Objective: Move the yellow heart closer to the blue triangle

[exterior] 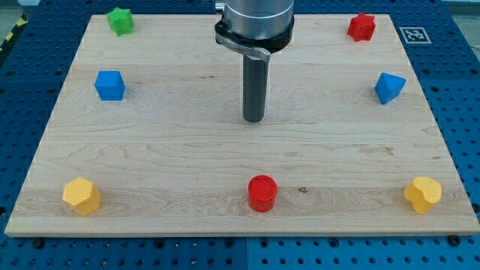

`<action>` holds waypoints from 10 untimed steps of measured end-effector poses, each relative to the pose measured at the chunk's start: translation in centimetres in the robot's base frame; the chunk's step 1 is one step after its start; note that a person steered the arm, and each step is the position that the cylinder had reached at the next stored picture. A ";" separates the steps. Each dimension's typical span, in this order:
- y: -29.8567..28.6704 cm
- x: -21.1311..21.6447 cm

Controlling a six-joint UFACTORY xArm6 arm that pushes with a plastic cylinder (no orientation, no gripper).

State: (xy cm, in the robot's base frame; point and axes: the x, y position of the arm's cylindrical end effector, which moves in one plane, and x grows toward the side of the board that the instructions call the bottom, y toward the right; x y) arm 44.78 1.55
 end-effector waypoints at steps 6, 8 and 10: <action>7.0 9.5; 7.5 12.9; 7.9 14.1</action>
State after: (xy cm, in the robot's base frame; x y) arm 58.91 9.49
